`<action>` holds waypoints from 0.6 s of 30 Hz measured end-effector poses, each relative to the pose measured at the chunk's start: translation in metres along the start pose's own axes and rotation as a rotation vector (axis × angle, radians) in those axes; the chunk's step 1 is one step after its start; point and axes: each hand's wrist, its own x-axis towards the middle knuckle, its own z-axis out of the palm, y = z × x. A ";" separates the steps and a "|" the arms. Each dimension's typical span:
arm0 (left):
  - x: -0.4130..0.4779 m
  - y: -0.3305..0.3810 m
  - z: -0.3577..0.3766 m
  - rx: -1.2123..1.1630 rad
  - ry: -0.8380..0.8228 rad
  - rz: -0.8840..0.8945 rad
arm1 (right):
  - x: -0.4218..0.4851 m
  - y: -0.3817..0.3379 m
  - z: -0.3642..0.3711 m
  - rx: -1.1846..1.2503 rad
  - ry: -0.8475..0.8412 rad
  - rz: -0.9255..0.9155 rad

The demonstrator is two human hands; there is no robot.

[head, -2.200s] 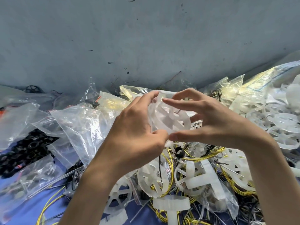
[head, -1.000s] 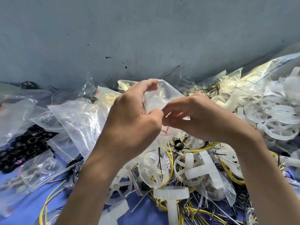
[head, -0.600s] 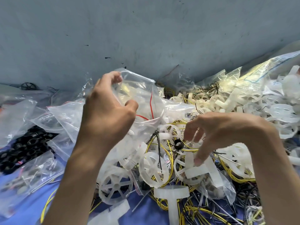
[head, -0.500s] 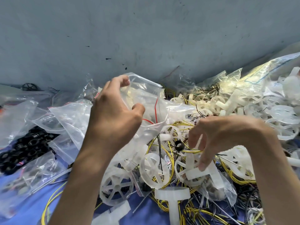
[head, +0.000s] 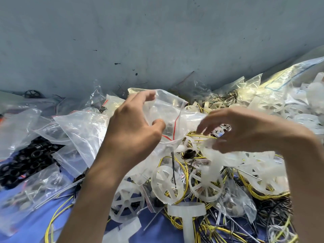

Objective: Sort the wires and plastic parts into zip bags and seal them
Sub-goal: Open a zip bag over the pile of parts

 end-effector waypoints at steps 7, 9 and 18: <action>0.000 -0.005 0.005 0.030 -0.168 0.037 | -0.013 -0.017 -0.009 0.366 0.439 -0.296; -0.001 -0.004 0.005 0.034 -0.207 0.040 | -0.012 -0.021 -0.007 0.464 0.491 -0.375; -0.004 0.007 -0.009 -0.276 -0.282 0.017 | 0.002 -0.037 0.008 0.314 0.467 -0.385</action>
